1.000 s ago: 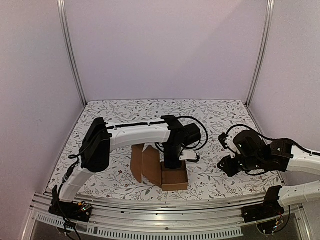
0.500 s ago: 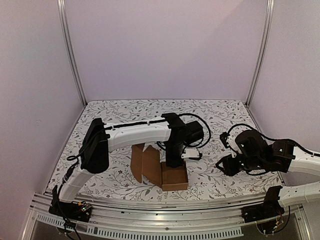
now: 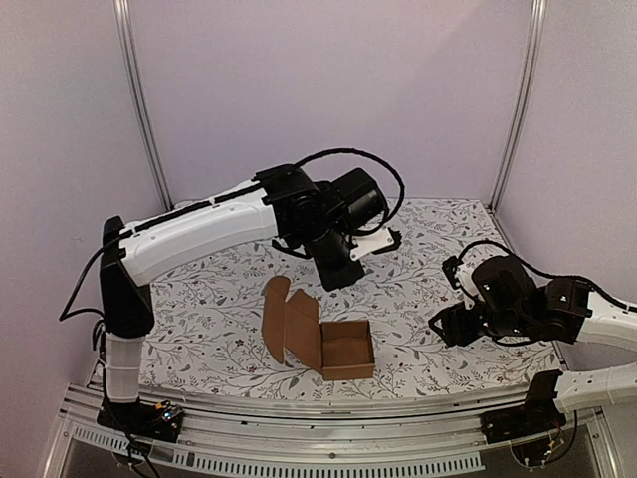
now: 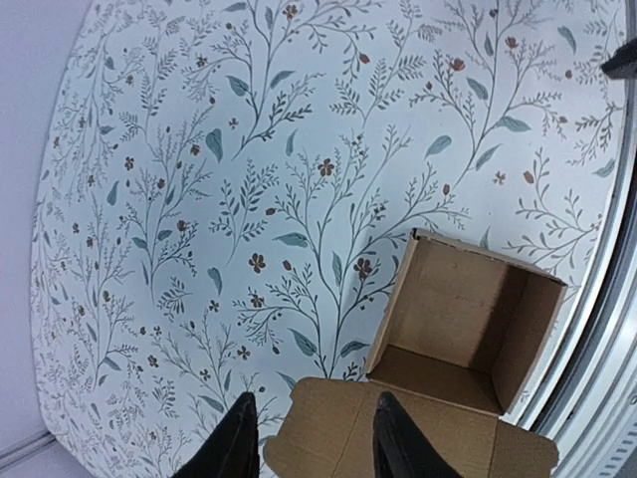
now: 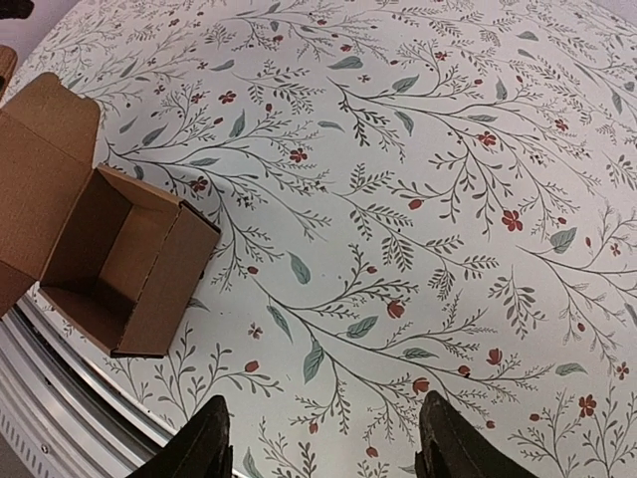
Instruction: Fold the paper box
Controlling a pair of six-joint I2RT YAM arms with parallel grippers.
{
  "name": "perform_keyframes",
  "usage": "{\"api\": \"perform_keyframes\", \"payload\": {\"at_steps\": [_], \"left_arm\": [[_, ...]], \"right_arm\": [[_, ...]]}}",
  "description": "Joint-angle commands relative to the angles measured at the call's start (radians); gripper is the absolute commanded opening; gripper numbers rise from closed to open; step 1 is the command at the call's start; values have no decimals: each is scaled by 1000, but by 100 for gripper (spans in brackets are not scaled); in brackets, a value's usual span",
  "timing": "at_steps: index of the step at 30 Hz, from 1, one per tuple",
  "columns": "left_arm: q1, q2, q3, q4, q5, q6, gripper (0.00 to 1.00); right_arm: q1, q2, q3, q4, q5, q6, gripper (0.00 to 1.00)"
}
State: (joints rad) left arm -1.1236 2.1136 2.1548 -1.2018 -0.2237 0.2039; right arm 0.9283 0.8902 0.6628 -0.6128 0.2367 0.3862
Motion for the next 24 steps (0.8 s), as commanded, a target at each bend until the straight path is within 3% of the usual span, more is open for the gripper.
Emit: {"api": "perform_keyframes", "payload": {"at_steps": [1, 5, 8, 12, 24], "left_arm": [[-12, -93, -17, 48, -39, -160, 36], [11, -138, 31, -18, -53, -345, 33], [46, -180, 5, -67, -1, -464, 37], [66, -331, -169, -3, 15, -570, 47], [127, -676, -695, 199, 87, -914, 51]], "right_arm": [[-1, -13, 32, -1, 68, -13, 68], [-1, -11, 52, 11, 95, -25, 77], [0, -7, 62, 33, 131, -22, 89], [-1, 24, 88, 47, 147, -34, 97], [-2, 117, 113, 113, 133, -64, 99]]}}
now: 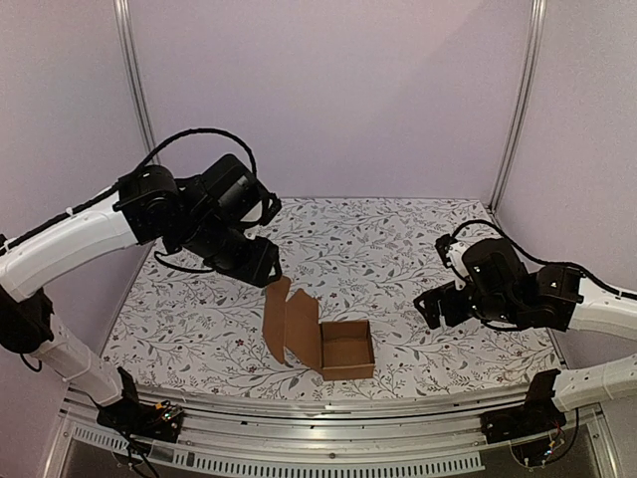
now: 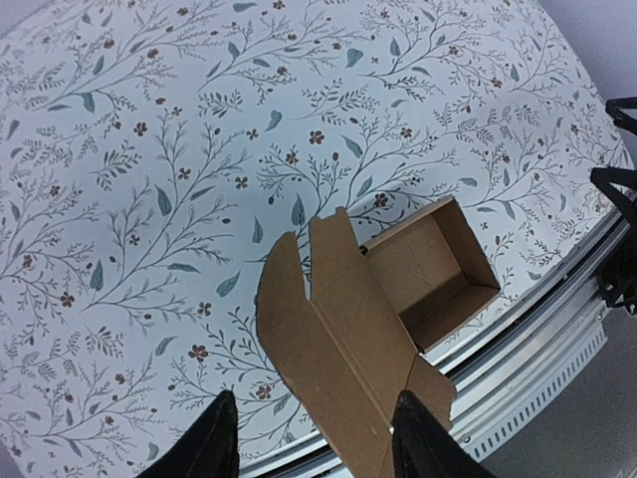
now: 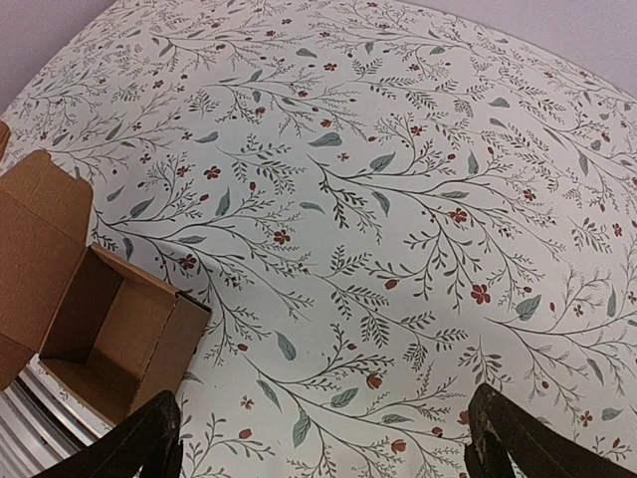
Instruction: Fold the paper box
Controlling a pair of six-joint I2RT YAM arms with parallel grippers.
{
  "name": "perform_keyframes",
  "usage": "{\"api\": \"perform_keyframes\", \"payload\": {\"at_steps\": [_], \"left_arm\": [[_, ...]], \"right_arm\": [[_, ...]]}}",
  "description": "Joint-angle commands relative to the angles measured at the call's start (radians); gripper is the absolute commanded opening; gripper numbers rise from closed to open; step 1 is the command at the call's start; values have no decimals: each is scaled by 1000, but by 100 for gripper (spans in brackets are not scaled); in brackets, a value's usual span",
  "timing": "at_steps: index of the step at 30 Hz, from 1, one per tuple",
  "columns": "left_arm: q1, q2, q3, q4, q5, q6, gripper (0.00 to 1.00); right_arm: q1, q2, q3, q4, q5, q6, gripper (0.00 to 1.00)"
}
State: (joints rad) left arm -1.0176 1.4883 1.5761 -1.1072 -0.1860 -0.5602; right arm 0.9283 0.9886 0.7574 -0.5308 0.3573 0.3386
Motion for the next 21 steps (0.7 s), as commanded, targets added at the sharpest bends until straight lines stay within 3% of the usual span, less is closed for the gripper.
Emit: {"api": "perform_keyframes", "payload": {"at_steps": [1, 9, 21], "left_arm": [[23, -65, -150, 125, 74, -164, 51], [45, -84, -269, 212, 222, -227, 51], [70, -79, -324, 226, 239, -227, 41]], "right_arm": [[-2, 21, 18, 29, 11, -18, 99], [-1, 0, 3, 27, 14, -21, 99], [-1, -20, -5, 18, 11, -14, 97]]}}
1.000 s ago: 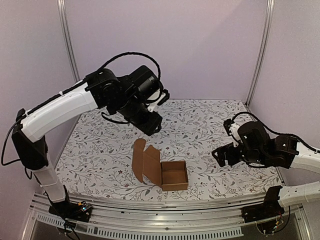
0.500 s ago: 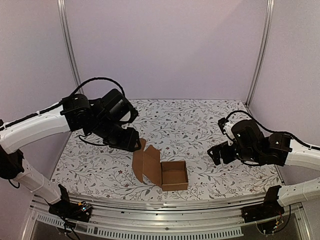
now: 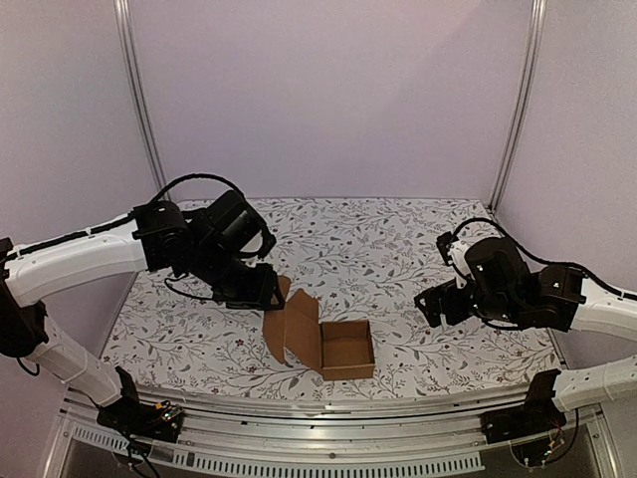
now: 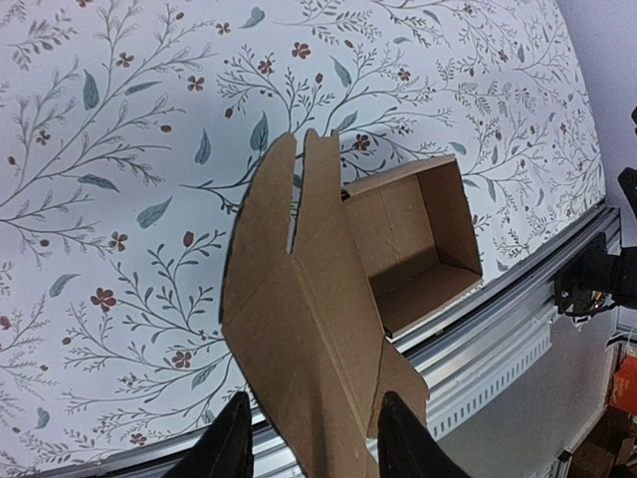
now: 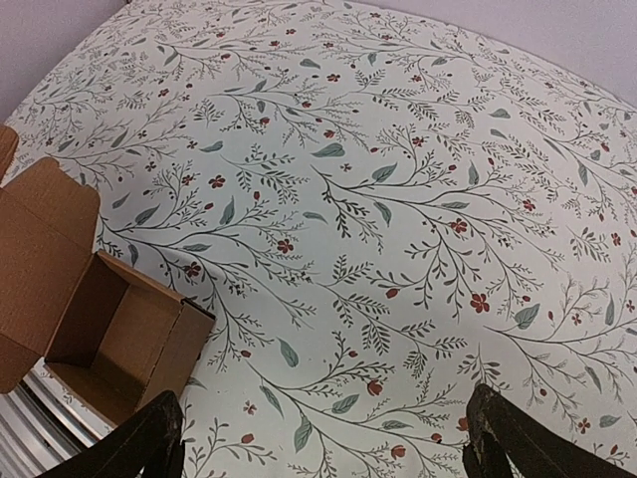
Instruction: Fold the paper box
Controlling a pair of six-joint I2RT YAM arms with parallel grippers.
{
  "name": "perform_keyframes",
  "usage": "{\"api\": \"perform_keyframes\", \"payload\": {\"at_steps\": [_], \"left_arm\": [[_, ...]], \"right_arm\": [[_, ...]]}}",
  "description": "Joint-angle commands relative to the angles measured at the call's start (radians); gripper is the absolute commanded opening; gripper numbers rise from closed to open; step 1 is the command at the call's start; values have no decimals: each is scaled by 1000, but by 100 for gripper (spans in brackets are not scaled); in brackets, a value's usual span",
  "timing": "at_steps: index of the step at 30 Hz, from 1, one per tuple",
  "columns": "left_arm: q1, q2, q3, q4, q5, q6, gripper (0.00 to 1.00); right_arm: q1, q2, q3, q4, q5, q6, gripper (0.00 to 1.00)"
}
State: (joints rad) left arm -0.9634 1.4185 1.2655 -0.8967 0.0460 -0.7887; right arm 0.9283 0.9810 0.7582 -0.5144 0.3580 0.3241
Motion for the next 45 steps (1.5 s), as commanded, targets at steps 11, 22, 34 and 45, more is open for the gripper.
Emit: {"api": "perform_keyframes", "payload": {"at_steps": [11, 22, 34, 45], "left_arm": [[30, 20, -11, 10, 12, 35, 21], [57, 50, 41, -4, -8, 98, 1], [77, 228, 354, -171, 29, 397, 0], [-1, 446, 672, -305, -124, 697, 0]], "right_arm": [[-1, -16, 7, -14, 13, -7, 97], [-2, -34, 4, -19, 20, -2, 97], [0, -43, 25, -29, -16, -29, 97], [-3, 4, 54, -19, -71, -93, 95]]}}
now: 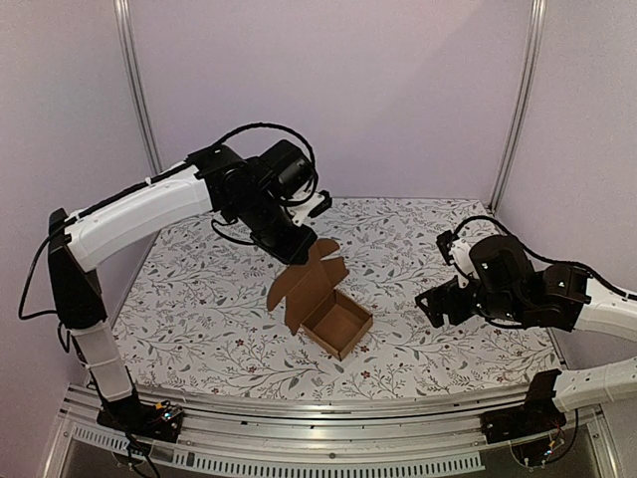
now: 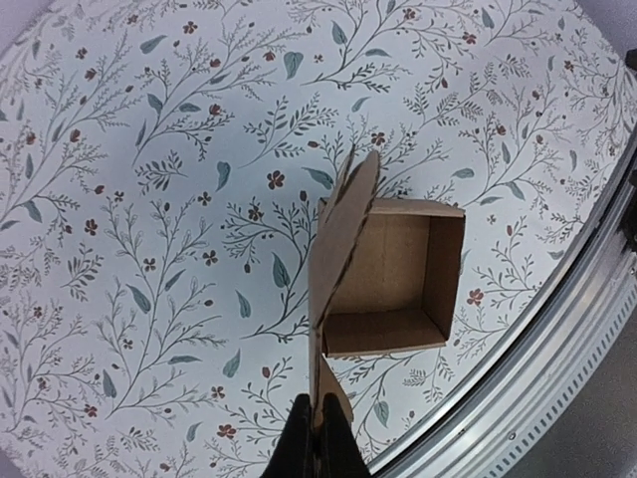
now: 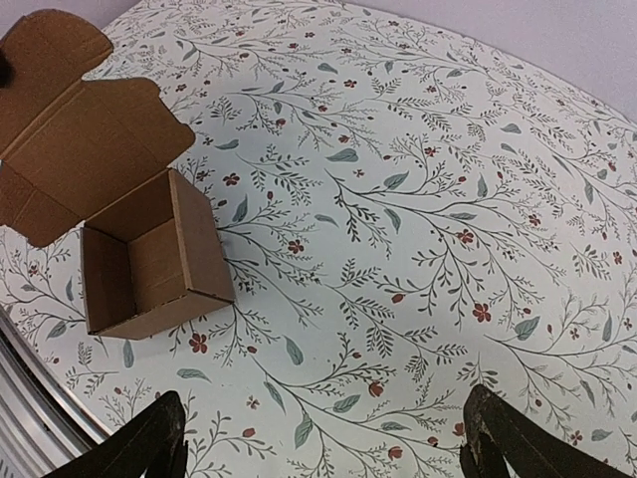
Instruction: Fold the paper box
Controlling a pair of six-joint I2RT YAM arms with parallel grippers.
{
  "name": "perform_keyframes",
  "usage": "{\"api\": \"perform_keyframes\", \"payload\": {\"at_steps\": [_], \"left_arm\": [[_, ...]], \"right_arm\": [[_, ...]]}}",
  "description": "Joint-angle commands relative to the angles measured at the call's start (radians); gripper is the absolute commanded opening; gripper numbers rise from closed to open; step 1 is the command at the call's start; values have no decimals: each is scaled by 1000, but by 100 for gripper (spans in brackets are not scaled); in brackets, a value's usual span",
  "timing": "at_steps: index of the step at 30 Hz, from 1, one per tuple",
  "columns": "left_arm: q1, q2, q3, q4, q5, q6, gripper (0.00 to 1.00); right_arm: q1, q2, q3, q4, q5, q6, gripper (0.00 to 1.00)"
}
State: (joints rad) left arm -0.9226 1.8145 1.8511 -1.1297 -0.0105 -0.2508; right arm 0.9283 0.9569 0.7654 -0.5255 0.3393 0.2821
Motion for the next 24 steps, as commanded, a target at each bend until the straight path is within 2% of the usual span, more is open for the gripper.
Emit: {"api": "perform_keyframes", "payload": {"at_steps": [1, 5, 9, 13, 17, 24], "left_arm": [[-54, 67, 108, -79, -89, 201, 0], [-106, 142, 184, -110, -193, 316, 0], [-132, 185, 219, -115, -232, 391, 0], [-160, 172, 184, -79, -264, 477, 0], [-193, 143, 134, -23, -271, 578, 0], [-226, 127, 138, -15, -267, 626, 0]], "right_arm": [[-4, 35, 51, -4, -63, -58, 94], [-27, 67, 80, 24, -168, -112, 90], [-42, 106, 109, 46, -240, -169, 90], [-48, 167, 131, 65, -305, -233, 91], [-50, 195, 97, 178, -387, -326, 91], [-54, 230, 94, 244, -441, -439, 91]]}}
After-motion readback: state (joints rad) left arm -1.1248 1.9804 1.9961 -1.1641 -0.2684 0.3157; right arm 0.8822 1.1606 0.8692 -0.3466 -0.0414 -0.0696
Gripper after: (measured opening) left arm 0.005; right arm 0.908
